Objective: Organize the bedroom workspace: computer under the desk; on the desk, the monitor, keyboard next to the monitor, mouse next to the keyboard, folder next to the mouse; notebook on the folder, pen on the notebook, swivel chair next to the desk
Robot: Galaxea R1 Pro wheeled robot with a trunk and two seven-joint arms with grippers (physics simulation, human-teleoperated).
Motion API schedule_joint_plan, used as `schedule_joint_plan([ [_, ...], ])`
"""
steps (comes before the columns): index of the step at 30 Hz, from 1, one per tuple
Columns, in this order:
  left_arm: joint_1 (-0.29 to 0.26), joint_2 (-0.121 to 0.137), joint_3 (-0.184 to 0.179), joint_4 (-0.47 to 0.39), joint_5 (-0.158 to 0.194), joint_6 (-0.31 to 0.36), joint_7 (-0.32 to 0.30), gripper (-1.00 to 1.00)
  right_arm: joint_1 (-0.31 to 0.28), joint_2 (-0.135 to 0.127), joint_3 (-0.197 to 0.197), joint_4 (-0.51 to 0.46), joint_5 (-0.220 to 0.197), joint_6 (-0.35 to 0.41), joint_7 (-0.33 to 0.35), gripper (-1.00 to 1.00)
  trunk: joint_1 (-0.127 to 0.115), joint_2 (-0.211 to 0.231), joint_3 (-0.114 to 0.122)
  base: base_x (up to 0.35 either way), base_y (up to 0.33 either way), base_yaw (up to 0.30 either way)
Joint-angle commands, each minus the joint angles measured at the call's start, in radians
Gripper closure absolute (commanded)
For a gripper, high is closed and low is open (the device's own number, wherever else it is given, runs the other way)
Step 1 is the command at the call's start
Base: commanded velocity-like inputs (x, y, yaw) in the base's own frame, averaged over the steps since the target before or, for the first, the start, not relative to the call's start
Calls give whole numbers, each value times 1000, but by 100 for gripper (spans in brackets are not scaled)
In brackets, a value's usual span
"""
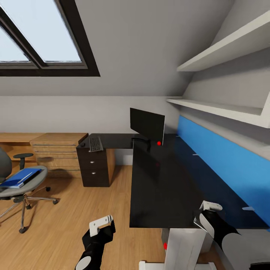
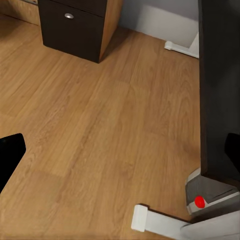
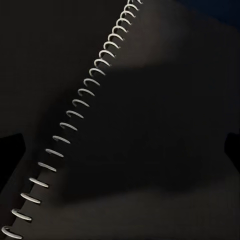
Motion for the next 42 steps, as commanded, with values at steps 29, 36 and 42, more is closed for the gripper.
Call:
schedule_joint_plan([
  [29,-1,2,3,3,2,6,7,-100,159,-7,-13,-616,-103,117,-11,-100,-77,139,61,0,0,0],
  [36,-1,2,4,3,2,5,7,-100,261,-6,-50,-836,-168,215,-12,-100,-77,139,61,0,0,0],
  [42,-1,2,4,3,2,5,8,-100,275,-3,-53,-871,-178,227,-11,-100,-77,139,61,0,0,0],
])
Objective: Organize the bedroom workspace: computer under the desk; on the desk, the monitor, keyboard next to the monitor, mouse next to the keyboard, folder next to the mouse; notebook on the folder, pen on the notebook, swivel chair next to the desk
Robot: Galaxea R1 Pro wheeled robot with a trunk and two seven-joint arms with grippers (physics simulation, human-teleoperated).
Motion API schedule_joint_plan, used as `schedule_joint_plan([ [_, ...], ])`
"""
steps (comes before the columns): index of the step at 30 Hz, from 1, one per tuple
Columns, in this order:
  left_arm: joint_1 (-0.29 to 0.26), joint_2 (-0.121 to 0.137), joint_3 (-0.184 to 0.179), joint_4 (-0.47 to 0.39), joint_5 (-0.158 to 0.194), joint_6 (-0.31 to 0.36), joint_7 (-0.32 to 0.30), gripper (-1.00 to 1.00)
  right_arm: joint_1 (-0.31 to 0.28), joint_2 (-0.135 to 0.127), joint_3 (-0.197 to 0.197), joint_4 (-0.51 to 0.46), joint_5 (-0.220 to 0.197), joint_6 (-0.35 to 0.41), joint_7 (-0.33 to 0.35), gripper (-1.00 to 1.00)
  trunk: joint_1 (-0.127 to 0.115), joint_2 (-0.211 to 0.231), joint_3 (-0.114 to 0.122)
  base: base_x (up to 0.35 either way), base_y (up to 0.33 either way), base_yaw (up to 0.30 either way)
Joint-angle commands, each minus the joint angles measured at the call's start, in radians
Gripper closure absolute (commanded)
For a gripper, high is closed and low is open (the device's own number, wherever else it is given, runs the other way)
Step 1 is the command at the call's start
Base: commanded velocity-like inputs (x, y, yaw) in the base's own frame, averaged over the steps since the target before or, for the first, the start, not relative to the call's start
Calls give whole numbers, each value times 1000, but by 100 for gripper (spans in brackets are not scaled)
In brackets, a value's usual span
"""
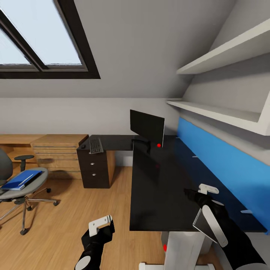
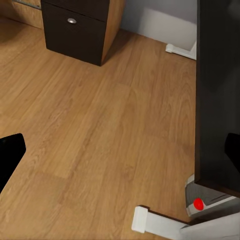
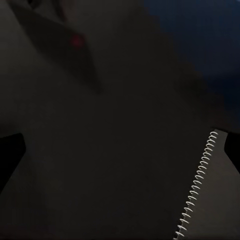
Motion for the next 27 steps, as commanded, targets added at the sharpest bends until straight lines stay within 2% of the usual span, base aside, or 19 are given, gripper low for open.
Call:
schedule_joint_plan([
  [1,-1,1,-2,-2,3,6,7,-100,-1,-1,3,-2,-10,2,-10,-100,0,-1,-1,0,0,0],
  [6,-1,5,-2,-2,1,6,7,-100,0,-2,2,-2,-10,2,-10,-100,0,-1,-1,-101,45,0],
  [15,-1,7,-2,-2,1,6,7,-100,0,-3,0,-1,-10,4,-10,-100,0,-1,-1,-276,125,-149],
  [23,-1,7,-2,-2,1,6,7,-100,0,-4,-1,-1,-11,4,-9,-100,0,-1,-1,-287,118,-29],
  [27,-2,7,-2,-2,1,6,7,-100,0,-5,-2,-1,-11,4,-8,-100,0,-1,-1,-87,19,-2],
])
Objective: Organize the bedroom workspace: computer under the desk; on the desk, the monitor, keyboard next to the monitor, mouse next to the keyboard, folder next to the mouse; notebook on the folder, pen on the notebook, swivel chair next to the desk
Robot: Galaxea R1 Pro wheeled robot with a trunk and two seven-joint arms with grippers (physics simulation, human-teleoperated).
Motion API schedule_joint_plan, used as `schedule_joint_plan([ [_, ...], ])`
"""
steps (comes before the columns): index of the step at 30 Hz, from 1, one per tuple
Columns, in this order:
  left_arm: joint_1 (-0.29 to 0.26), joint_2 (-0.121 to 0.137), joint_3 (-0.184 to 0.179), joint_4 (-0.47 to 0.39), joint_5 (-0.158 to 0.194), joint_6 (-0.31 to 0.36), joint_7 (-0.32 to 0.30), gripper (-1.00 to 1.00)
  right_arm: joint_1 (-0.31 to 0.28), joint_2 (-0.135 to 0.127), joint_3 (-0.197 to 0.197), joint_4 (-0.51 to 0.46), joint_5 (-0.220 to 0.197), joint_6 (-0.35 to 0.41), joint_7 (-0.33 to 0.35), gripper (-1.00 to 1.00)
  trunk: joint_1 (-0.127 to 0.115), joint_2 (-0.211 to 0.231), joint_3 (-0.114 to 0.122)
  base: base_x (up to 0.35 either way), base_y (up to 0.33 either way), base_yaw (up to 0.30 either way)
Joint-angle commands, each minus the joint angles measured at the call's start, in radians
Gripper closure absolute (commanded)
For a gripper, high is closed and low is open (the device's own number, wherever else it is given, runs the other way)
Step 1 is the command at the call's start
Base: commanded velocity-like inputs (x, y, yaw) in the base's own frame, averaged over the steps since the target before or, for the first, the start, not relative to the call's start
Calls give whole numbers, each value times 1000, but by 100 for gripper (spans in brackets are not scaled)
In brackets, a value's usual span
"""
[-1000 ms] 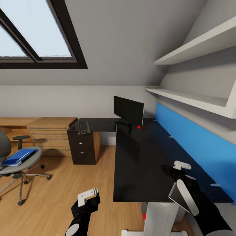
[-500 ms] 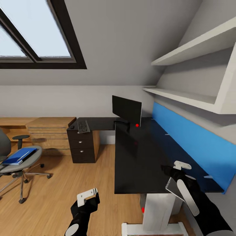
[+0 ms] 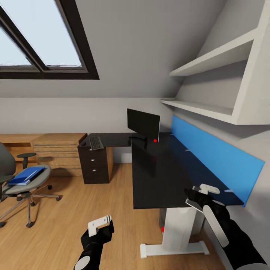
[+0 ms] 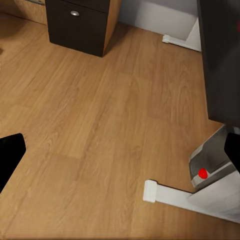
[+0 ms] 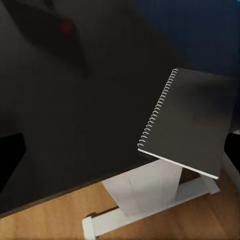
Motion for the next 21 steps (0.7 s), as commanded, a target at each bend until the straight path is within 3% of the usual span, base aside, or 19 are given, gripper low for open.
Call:
schedule_joint_plan([
  [1,-1,1,-2,-2,3,6,7,-100,-1,-1,3,-1,-10,2,-10,-100,0,-1,-1,-42,9,-1],
  [3,-1,1,-2,-2,3,6,7,-100,-1,-3,-1,-1,-10,2,-9,-100,0,-1,-1,-24,5,-1],
  [4,-1,13,-2,-20,3,-3,6,-100,0,-8,-122,6,-85,10,-5,-100,0,-1,-1,-2,1,0],
  [5,-1,16,-3,-23,4,-8,6,-100,0,-8,-143,8,-102,13,-4,-100,0,-1,-1,-2,0,0],
  [6,-1,22,-3,-28,4,-21,6,-100,0,-9,-190,12,-139,19,-3,-100,0,-1,-1,-1,0,0],
  [7,-1,30,0,-33,5,-58,5,-100,1,-8,-355,54,-237,27,-2,-100,4,-8,-4,0,0,0],
  [9,-1,32,16,-34,7,-66,5,-100,1,-6,-452,84,-270,28,-1,-100,12,-22,-11,0,0,0],
  [13,-1,32,43,-34,10,-69,6,-100,1,-4,-532,99,-289,29,-2,-100,27,-50,-23,0,0,0],
  [21,-1,33,66,-32,13,-69,7,-100,1,0,-573,110,-298,18,-1,-100,58,-106,-48,0,0,0],
])
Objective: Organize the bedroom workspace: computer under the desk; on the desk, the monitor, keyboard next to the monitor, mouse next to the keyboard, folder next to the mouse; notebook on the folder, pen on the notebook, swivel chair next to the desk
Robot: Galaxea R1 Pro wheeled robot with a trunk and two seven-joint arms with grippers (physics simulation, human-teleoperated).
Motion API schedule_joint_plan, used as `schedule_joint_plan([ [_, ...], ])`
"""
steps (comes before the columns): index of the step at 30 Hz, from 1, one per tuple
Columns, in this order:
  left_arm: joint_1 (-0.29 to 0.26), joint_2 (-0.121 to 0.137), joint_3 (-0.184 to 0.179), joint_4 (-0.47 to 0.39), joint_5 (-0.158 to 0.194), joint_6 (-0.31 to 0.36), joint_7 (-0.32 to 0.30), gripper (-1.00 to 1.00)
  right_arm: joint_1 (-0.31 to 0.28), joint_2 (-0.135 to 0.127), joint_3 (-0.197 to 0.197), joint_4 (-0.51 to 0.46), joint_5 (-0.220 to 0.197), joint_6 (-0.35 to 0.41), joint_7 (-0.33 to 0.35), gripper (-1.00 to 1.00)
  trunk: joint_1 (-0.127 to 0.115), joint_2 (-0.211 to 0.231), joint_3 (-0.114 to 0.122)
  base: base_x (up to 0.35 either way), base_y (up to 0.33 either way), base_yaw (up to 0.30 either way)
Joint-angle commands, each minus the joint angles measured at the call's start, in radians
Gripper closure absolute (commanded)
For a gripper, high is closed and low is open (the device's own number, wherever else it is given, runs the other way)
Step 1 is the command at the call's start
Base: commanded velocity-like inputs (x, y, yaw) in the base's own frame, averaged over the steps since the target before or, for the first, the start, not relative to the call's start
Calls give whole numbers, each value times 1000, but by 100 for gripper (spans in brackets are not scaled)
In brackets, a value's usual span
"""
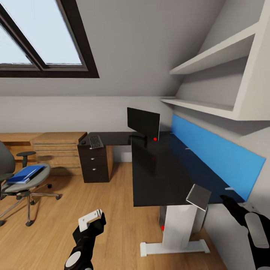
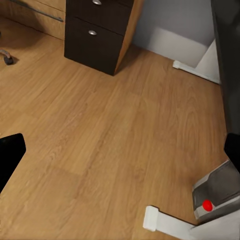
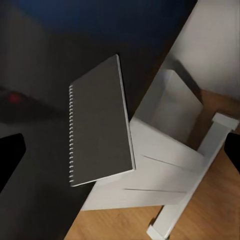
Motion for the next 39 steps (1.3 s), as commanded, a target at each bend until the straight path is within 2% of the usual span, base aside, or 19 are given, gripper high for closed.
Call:
schedule_joint_plan([
  [1,-1,1,-1,-2,2,6,7,-100,-1,0,-2,-1,-11,1,-8,-100,4,-8,-4,0,0,0],
  [7,-1,0,3,0,2,7,7,-100,-1,-1,-7,32,-12,-27,5,-100,27,-50,-23,0,0,0],
  [11,-2,0,4,0,2,7,7,-100,-1,-5,-7,116,-12,-45,90,-100,42,-78,-36,0,0,0],
  [13,-1,0,4,0,2,7,7,-100,-1,-9,-8,159,-11,-48,149,-100,50,-92,-42,0,0,0],
  [14,-1,0,4,0,2,7,7,-100,-1,-19,-8,197,-11,-51,219,-100,54,-99,-45,0,0,0],
  [18,-2,0,4,0,2,7,7,-100,-1,-44,-8,259,-11,-53,375,-100,69,-127,-58,0,0,0],
  [19,-2,0,4,0,2,7,7,-100,-1,-55,-9,282,-11,-54,453,-100,73,-134,-61,0,0,0],
  [22,-2,0,4,0,2,7,7,-100,-1,-68,-14,304,-12,-53,547,-100,85,-155,-70,0,0,0],
  [23,-2,0,4,0,2,8,7,-100,-1,-76,-26,317,-13,-51,587,-100,88,-162,-73,0,0,0],
  [25,-1,0,3,1,2,8,7,-100,-1,-84,-77,345,-15,-47,631,-100,96,-176,-80,0,0,0],
  [27,-1,0,3,1,2,8,7,-100,-1,-85,-120,358,-16,-45,647,-100,104,-190,-86,0,0,0],
  [31,-2,0,2,2,2,9,7,-100,-1,-88,-157,374,-17,-43,661,-100,119,-218,-98,0,0,0],
  [34,-2,0,2,2,2,9,7,-100,-1,-89,-167,385,-17,-43,664,-100,131,-239,-108,0,0,0],
  [39,-2,-2,1,2,3,9,7,-100,-1,-89,-171,385,-17,35,649,-100,150,-274,-124,0,0,0],
])
